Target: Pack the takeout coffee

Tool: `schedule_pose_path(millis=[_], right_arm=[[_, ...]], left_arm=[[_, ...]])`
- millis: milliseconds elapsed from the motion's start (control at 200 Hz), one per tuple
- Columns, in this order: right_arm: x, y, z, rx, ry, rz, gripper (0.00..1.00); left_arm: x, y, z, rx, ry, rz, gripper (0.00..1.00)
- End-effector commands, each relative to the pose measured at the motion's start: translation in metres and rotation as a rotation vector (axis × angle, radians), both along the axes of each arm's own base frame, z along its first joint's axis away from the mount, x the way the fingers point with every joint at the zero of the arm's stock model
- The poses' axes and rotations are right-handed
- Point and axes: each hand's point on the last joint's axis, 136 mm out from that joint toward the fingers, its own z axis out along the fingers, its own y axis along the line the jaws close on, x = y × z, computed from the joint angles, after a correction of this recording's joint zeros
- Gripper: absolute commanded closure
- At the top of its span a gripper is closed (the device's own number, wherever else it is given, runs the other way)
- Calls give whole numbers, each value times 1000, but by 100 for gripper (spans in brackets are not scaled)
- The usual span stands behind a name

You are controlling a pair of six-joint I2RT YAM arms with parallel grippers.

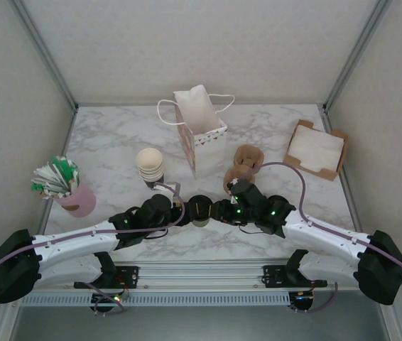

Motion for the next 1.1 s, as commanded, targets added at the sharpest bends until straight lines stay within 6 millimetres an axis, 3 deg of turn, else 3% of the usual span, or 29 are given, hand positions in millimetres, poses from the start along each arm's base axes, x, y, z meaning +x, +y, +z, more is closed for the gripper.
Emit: schedule_pose_path(millis=[0,526,836,1091], right_arm=[[-6,-22,-44,-167,72,-32,70],[-6,-36,-71,-314,102,-39,72],[21,-21,-21,-306,-9,-9,65],[41,-12,-1,-291,-44,15,63]], left_arm=[[-5,-4,1,-8,14,-22,34],[-4,-3,3,-10,7,-16,34],[0,-6,19,-32,-17,-13,31],[3,-9,27,-49,-23,-8,28]])
